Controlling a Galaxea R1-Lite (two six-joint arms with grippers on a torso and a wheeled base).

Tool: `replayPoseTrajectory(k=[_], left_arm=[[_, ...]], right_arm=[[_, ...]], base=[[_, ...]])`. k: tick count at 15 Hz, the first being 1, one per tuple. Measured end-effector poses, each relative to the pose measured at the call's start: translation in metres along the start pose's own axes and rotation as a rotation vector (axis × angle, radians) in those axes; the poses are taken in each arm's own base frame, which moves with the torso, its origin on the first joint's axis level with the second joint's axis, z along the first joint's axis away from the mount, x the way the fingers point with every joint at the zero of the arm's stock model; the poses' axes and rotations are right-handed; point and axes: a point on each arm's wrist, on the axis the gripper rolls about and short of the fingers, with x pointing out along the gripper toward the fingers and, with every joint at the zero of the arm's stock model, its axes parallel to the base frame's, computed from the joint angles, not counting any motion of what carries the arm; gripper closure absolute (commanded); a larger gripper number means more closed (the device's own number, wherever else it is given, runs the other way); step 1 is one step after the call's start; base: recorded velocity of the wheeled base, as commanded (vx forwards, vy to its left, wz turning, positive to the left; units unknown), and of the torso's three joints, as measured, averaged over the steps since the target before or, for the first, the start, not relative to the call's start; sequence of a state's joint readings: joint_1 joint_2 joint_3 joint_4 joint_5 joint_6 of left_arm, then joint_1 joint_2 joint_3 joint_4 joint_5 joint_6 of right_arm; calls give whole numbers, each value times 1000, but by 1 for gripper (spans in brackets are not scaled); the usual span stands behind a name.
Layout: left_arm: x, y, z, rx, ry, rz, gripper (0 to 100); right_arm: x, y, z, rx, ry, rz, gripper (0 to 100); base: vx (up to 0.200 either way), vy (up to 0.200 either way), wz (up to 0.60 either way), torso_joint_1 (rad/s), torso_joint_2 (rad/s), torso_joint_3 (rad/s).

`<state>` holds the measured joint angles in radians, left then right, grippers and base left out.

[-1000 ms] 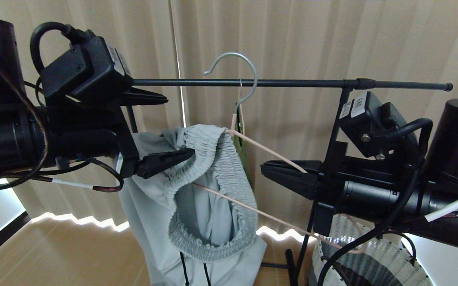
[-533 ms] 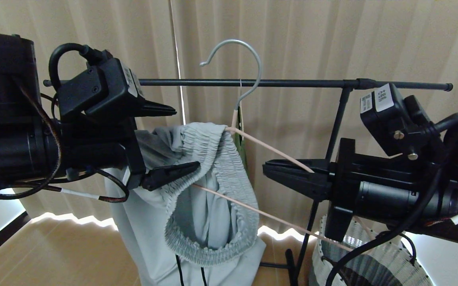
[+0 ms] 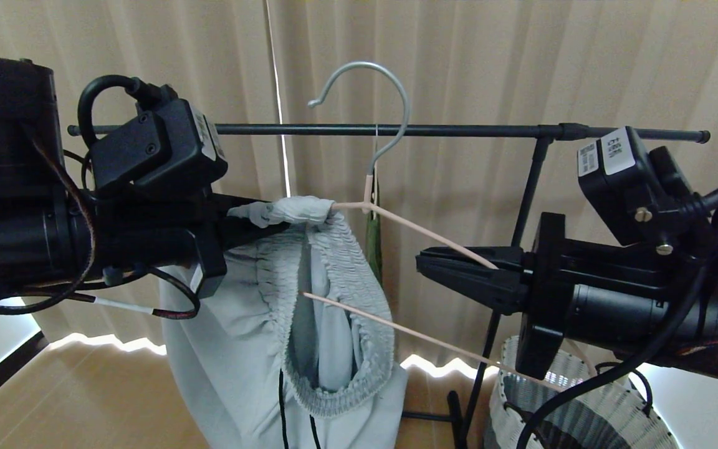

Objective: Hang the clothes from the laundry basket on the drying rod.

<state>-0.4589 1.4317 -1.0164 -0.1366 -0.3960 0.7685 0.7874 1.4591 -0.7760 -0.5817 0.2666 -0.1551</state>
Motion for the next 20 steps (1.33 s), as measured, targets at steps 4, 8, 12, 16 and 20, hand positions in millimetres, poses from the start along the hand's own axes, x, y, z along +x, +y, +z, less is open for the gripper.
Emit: replayPoseTrajectory(k=[4, 8, 12, 16, 20], left_arm=[[0, -2, -2, -2, 3, -4, 100], [2, -3, -6, 16, -31, 36, 100], [3, -7, -10, 12, -22, 41, 100], [0, -6, -15, 3, 57, 116, 100], [-15, -9, -24, -17, 202, 253, 100]], right_arm=[[0, -1, 3, -9, -33, -7, 100], [1, -2, 2, -10, -30, -16, 100], [1, -6, 3, -9, -30, -30, 0], [-2, -13, 1, -8, -28, -67, 0], [-14, -35, -4, -7, 1, -215, 0]], base=[[0, 0, 0, 0, 0, 0], [0, 0, 0, 0, 0, 0], [0, 0, 0, 0, 0, 0], [0, 0, 0, 0, 0, 0], [0, 0, 0, 0, 0, 0]])
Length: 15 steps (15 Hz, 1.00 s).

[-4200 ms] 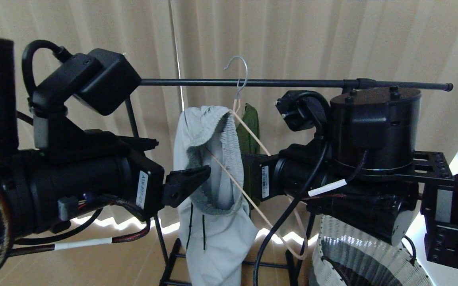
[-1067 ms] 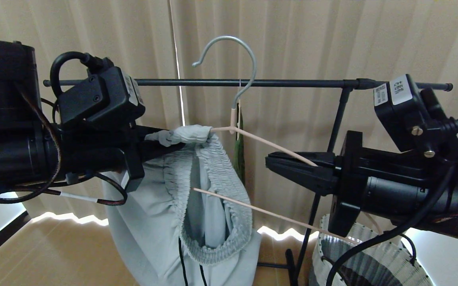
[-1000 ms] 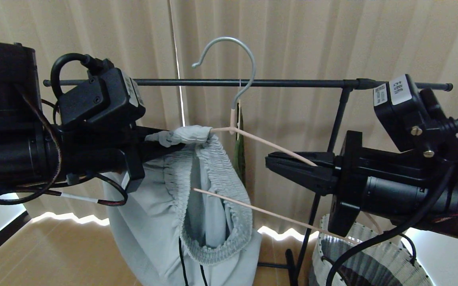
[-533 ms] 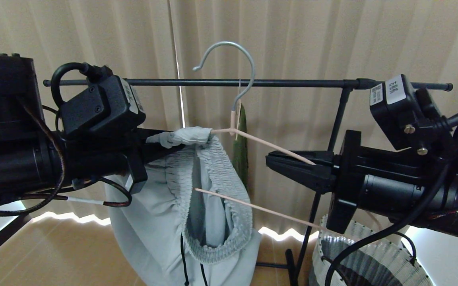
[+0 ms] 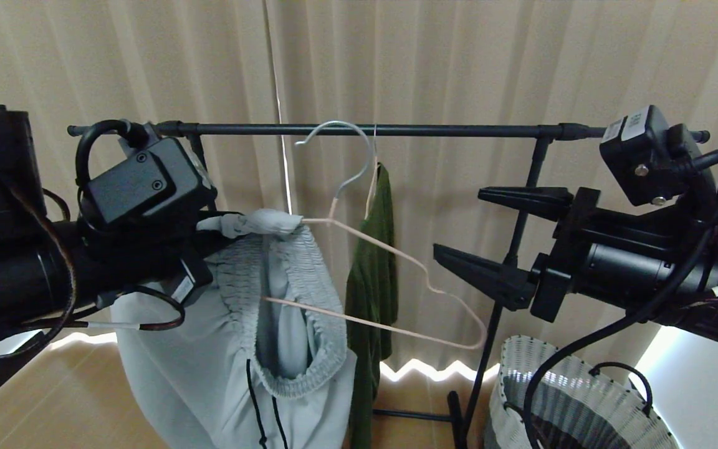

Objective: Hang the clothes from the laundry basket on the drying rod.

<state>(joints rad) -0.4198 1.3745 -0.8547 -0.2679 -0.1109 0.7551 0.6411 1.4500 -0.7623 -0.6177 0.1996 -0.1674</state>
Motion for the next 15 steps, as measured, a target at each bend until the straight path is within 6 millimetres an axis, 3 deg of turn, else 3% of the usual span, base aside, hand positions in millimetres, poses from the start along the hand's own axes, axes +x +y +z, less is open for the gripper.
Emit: replayPoseTrajectory(k=[4, 8, 10, 13, 15], left_arm=[[-10, 4, -9, -128, 81, 105, 100], [-15, 4, -3, -403, 40, 128, 100], [-17, 6, 0, -429, 29, 152, 100], [-19, 8, -1, -441, 123, 322, 100], [-19, 3, 9, -480, 84, 303, 100]], right_arm=[[-4, -4, -8, 3, 40, -87, 0], [-4, -3, -15, 9, 61, -94, 0], [-4, -2, -15, 10, 66, -89, 0], [-4, 0, -19, 12, 80, -81, 0], [-3, 4, -21, 12, 89, -63, 0]], base=[[0, 0, 0, 0, 0, 0], [0, 0, 0, 0, 0, 0], [0, 0, 0, 0, 0, 0], [0, 0, 0, 0, 0, 0], [0, 0, 0, 0, 0, 0]])
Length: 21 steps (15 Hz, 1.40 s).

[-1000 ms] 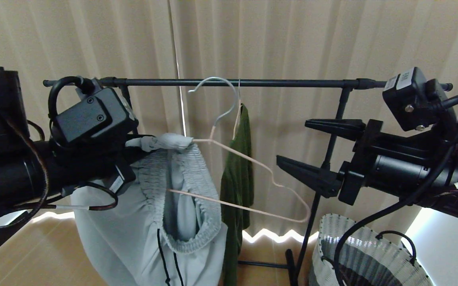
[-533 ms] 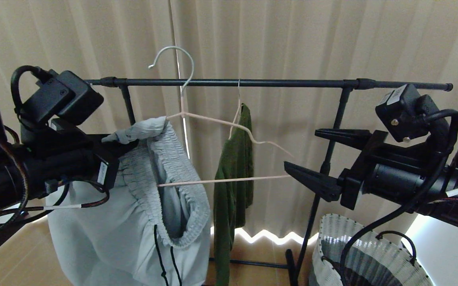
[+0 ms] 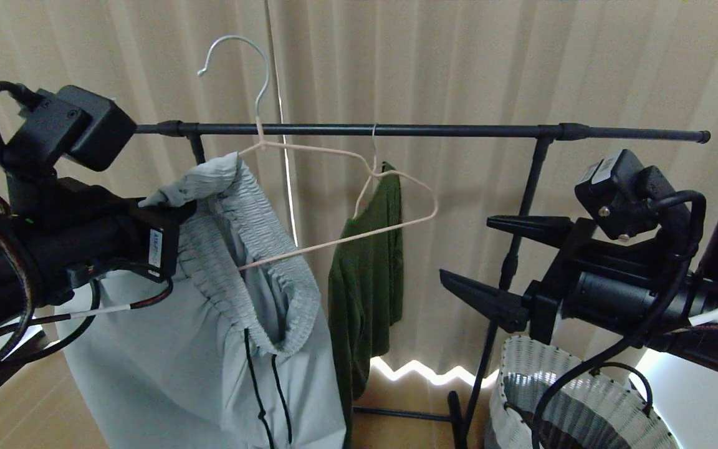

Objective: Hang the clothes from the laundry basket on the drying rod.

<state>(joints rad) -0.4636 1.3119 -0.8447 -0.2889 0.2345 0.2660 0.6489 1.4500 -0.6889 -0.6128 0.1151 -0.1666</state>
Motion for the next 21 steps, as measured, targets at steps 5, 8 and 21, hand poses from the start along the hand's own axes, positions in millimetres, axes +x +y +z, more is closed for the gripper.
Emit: replayPoseTrajectory(k=[5, 8, 21], left_arm=[[4, -17, 38, -120, -183, -62, 100], [9, -29, 48, -132, -256, -98, 100], [7, -47, 55, -124, -297, -168, 100]], right_arm=[[11, 13, -1, -7, 5, 51, 0], [21, 18, 2, -9, 5, 57, 0], [56, 21, -4, -7, 51, 16, 100]], base=[[0, 0, 0, 0, 0, 0], [0, 0, 0, 0, 0, 0], [0, 0, 0, 0, 0, 0]])
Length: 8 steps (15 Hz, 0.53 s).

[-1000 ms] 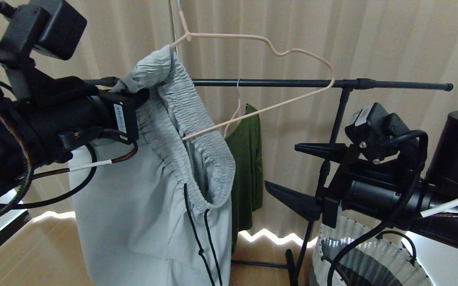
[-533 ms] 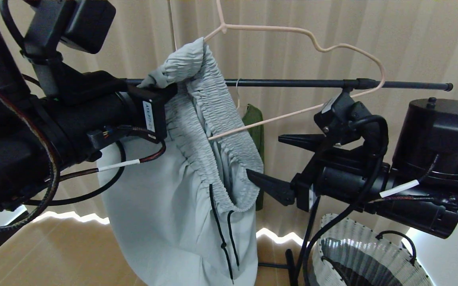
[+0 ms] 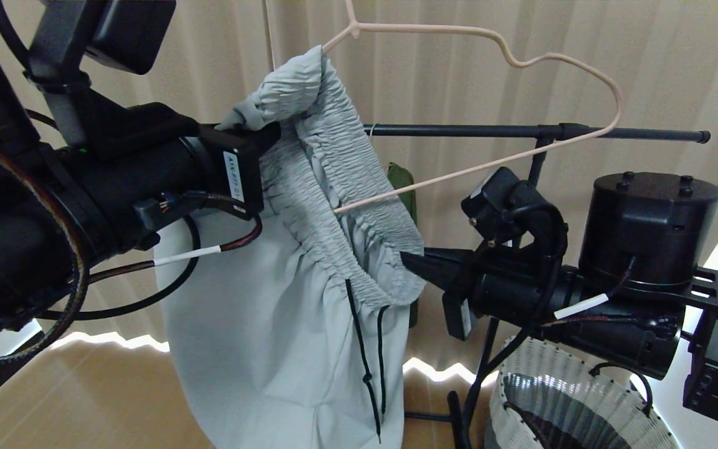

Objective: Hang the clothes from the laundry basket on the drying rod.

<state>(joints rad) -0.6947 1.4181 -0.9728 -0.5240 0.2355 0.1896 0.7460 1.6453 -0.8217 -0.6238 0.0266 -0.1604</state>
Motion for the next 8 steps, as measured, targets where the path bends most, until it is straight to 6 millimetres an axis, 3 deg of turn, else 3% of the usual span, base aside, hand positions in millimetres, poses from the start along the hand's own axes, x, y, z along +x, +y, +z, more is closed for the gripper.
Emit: replayPoseTrajectory(k=[5, 8], left_arm=[[-1, 9, -9, 91, 29, 36, 100], [-6, 17, -22, 187, 54, 67, 100]], right_arm=[[-8, -24, 1, 15, 2, -130, 100], [-19, -65, 3, 37, -12, -276, 100]], base=[[0, 0, 0, 0, 0, 0], [0, 0, 0, 0, 0, 0]])
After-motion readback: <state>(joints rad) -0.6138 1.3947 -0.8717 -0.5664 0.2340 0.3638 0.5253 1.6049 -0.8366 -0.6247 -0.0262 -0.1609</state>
